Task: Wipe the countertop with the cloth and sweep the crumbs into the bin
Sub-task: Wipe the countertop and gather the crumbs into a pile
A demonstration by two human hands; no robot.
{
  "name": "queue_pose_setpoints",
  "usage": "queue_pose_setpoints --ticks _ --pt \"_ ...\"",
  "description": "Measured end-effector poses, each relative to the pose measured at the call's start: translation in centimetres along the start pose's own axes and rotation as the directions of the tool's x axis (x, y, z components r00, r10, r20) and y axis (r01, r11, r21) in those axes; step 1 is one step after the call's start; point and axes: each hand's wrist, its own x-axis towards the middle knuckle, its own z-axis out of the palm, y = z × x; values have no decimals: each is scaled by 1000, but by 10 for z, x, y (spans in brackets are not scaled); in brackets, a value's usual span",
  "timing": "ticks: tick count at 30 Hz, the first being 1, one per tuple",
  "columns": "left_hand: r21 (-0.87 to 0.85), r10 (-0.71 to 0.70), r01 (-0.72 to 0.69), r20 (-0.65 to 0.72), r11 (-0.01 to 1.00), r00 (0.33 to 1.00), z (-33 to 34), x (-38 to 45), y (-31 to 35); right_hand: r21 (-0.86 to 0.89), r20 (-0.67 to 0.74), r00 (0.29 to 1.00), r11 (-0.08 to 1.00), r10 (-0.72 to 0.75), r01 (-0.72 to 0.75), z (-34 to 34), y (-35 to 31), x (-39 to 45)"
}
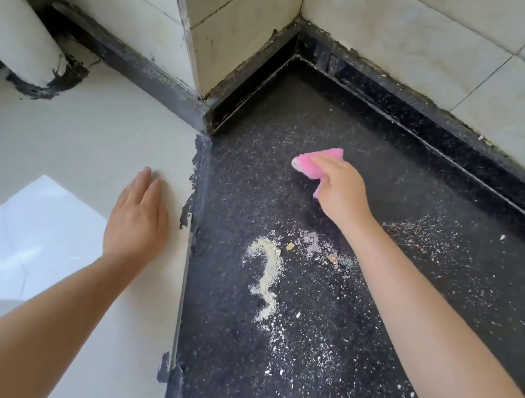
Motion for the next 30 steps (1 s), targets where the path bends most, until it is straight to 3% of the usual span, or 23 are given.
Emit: queue_pose_setpoints --ticks 3,9,14,21,25,30 --pt "-15 7 -7 -11 1000 1000 3 4 -4 -56 22 999 997 -43 44 24 -1 -16" --pt "-41 6 -7 -38 999 999 5 4 -4 121 217 951 972 -222 199 20 -8 -96" --pt "-59 28 -32 -78 998 997 3 2 -1 359 145 983 932 -112 53 -20 -32 -74" --pt "-52 36 -41 -89 998 995 3 1 -3 146 291 936 976 -197 160 22 -50 -15" --pt "-57 29 -35 -104 998 994 5 2 -3 176 409 859 950 -308 257 28 -33 -46" --pt "-51 45 -50 -109 997 993 9 5 -7 210 712 631 951 -307 226 -2 -8 -87"
